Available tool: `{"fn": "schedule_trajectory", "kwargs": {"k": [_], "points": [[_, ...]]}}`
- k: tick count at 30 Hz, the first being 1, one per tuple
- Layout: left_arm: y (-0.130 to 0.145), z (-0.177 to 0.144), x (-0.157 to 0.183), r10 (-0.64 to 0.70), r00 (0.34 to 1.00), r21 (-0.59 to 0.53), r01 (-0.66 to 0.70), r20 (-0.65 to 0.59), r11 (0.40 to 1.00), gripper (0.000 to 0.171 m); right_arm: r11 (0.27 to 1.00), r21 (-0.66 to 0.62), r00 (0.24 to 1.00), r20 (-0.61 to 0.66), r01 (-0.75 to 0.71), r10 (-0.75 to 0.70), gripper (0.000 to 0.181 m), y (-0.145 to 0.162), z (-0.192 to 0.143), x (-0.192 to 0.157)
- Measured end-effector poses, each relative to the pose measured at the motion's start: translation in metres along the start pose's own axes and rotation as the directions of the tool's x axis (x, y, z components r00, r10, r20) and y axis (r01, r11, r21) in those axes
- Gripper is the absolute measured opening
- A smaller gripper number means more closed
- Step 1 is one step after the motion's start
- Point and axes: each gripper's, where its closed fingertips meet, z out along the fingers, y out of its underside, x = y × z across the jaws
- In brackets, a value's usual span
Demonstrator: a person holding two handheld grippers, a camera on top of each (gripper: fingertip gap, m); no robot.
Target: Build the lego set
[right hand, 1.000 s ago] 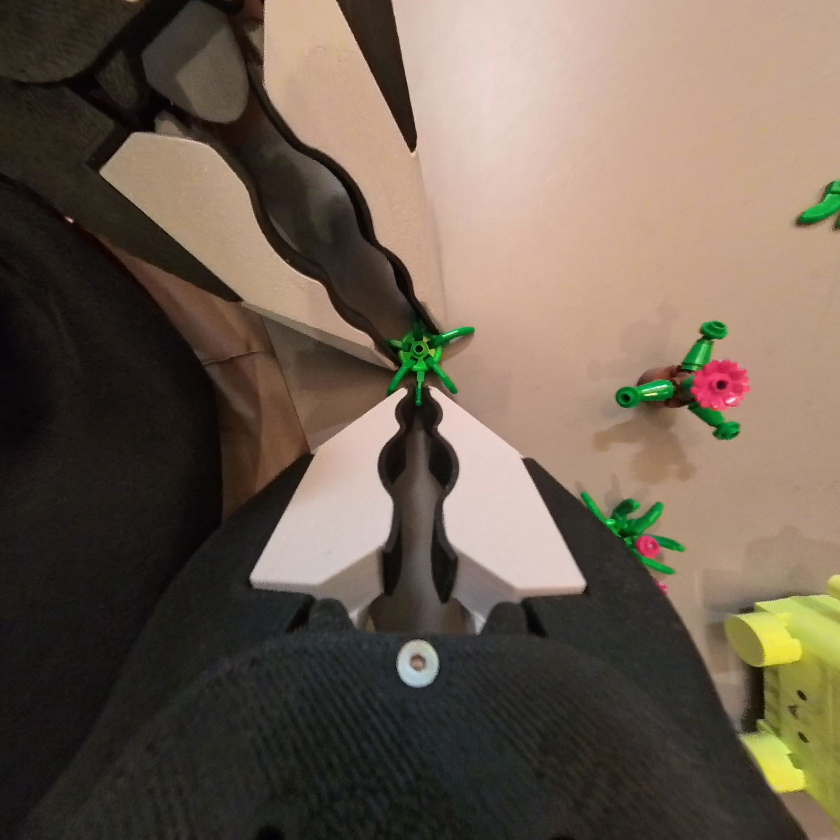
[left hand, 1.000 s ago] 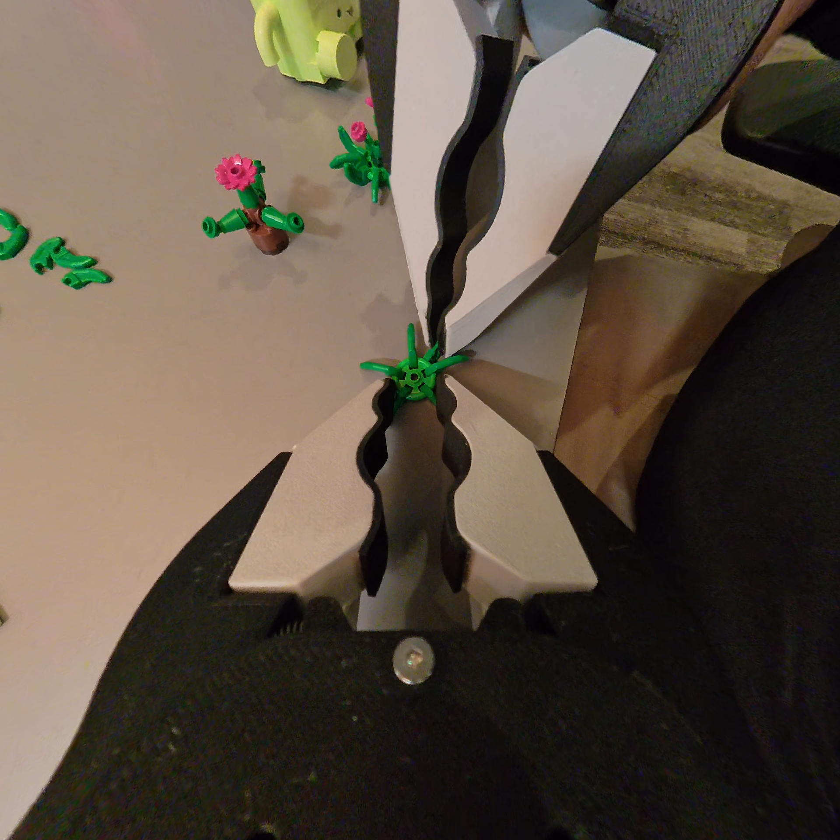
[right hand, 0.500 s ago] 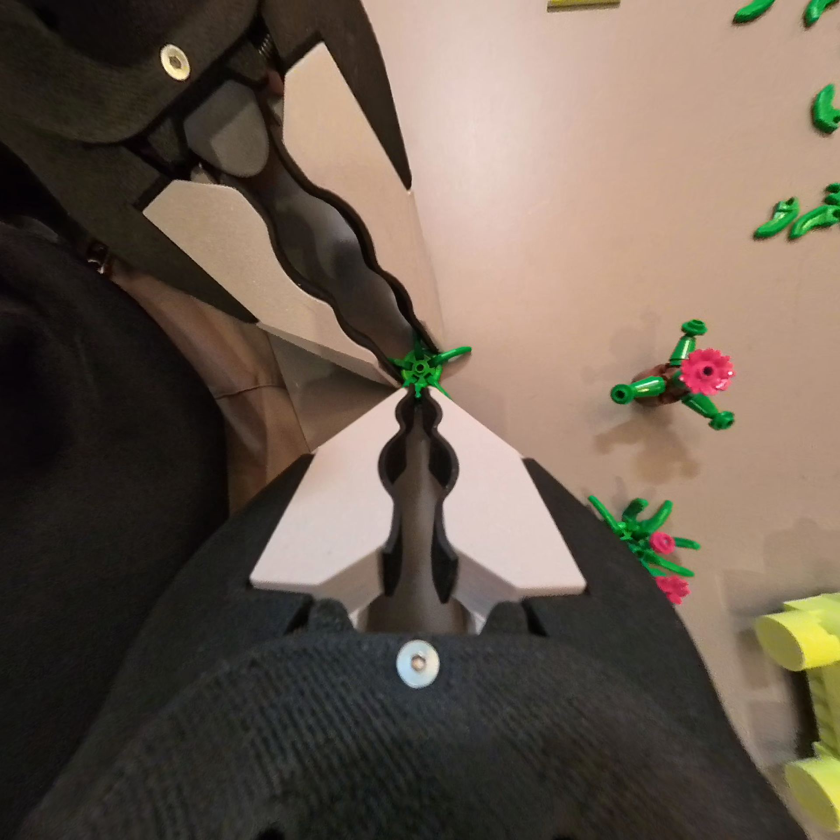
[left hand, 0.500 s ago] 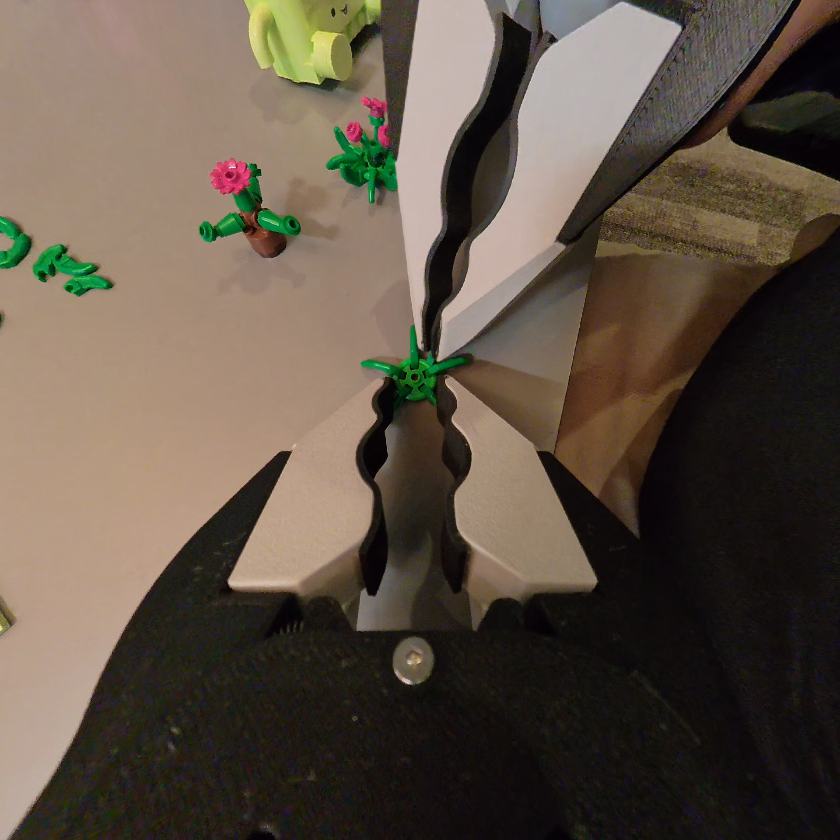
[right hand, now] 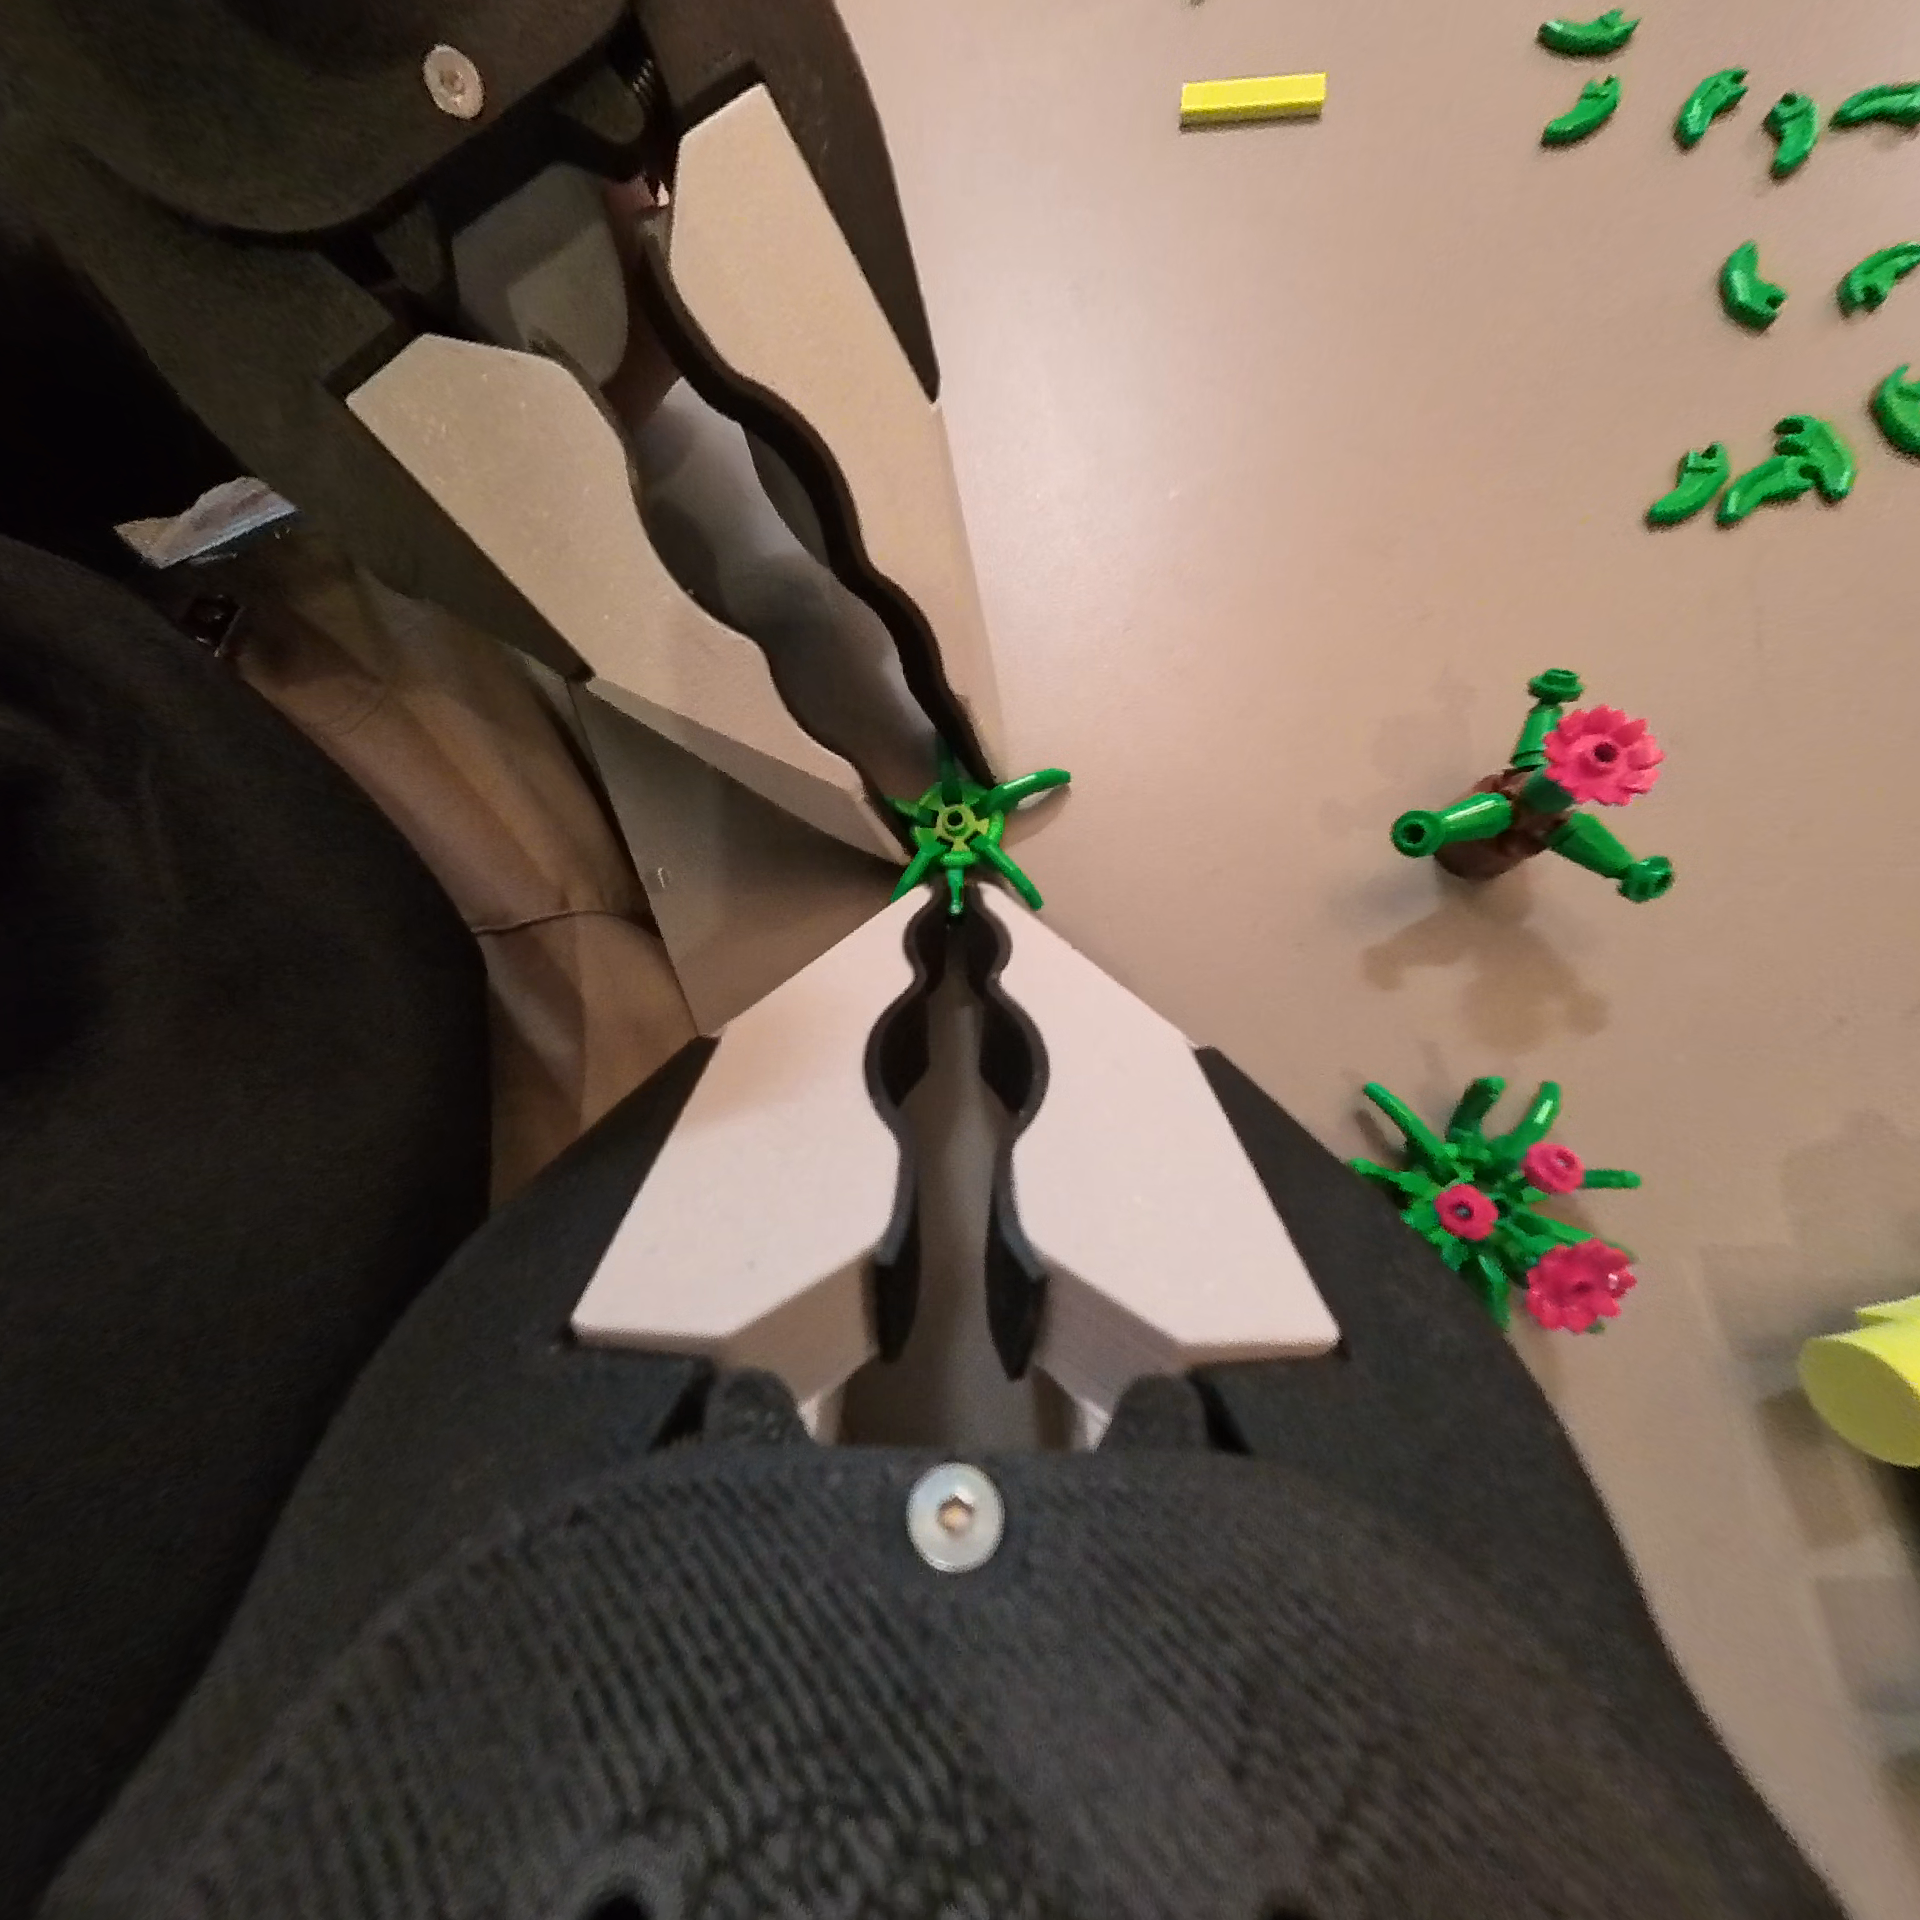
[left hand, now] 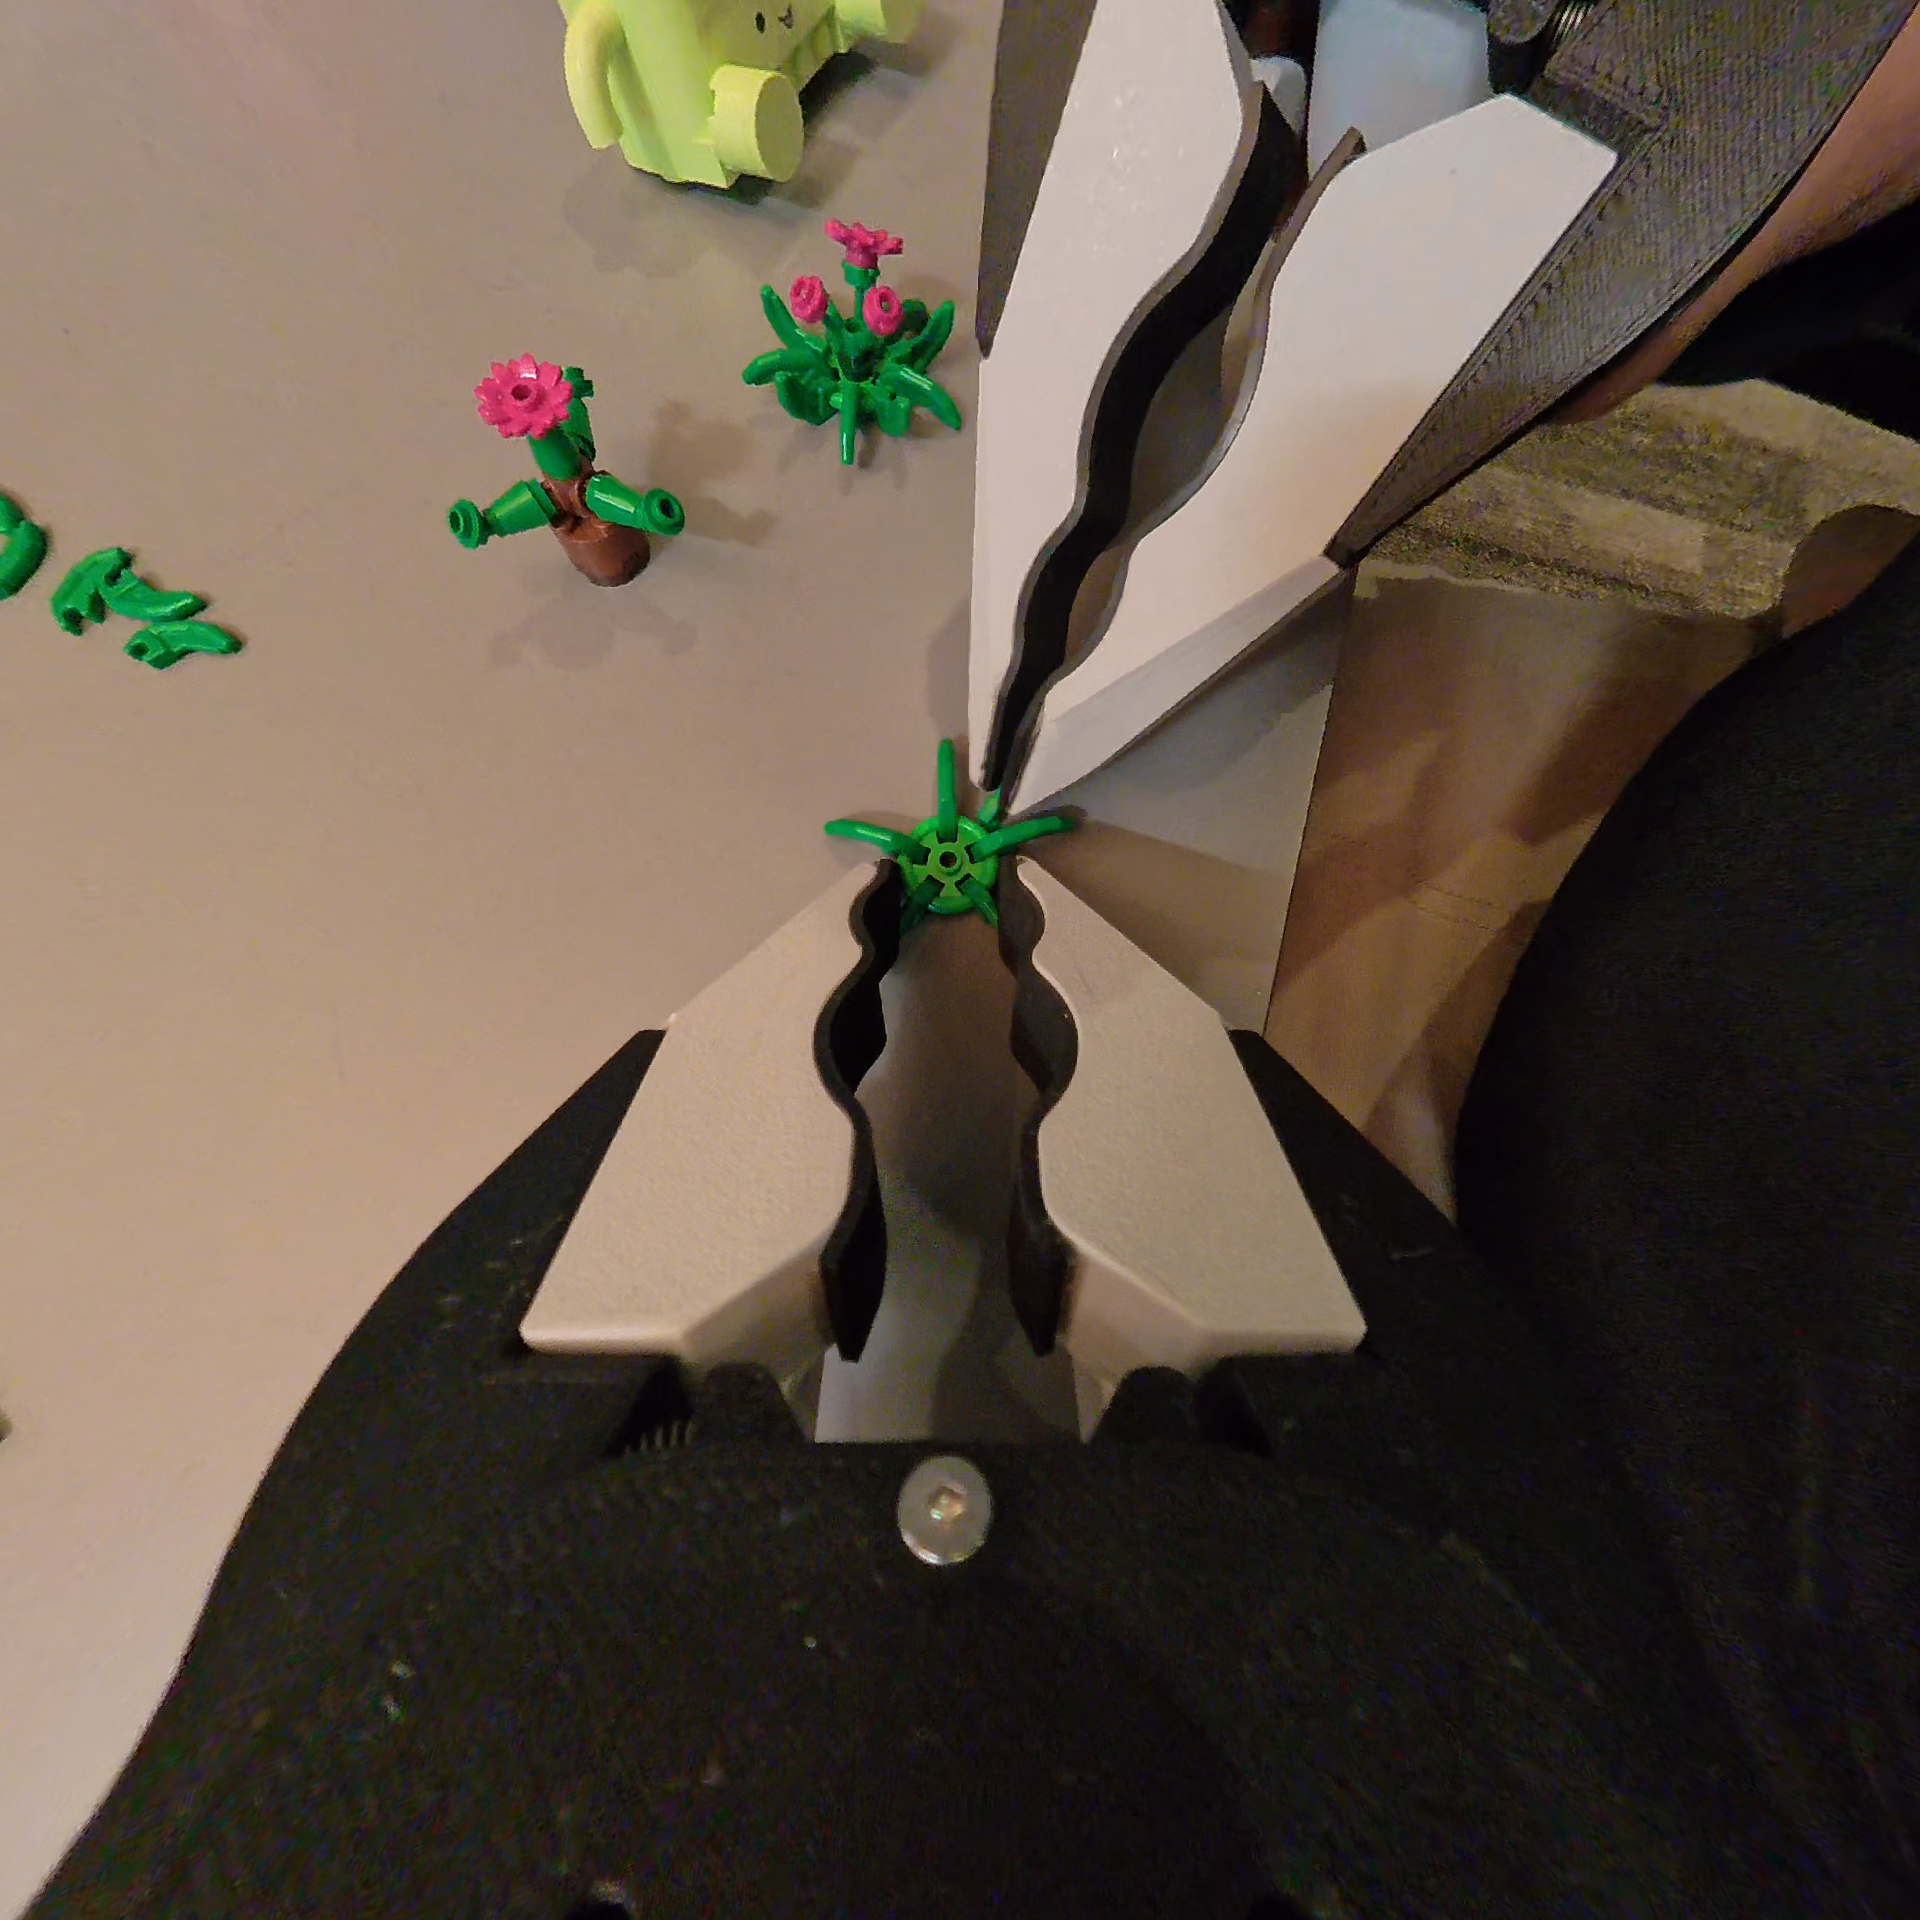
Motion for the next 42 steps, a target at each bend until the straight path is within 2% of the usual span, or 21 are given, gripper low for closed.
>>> {"fn": "schedule_trajectory", "kwargs": {"k": [15,33,42], "points": [[-0.0004,0.0002,-0.0001,0.005,1.000,0.000,-0.005,0.014,1.000,0.019,0.994,0.099,0.998,-0.037,-0.047,0.051,0.000,-0.0017,0.0008,0.0007],[-0.0006,0.0005,-0.0001,0.000,1.000,0.000,0.000,0.027,1.000,0.019,0.996,0.087,0.999,-0.049,-0.011,0.015,0.000,-0.0009,0.0019,0.0009],[-0.0004,0.0007,-0.0004,0.007,0.999,-0.001,-0.007,0.038,1.000,0.018,0.993,0.086,0.997,0.006,-0.083,0.083,0.000,-0.0016,0.0022,0.0012]]}}
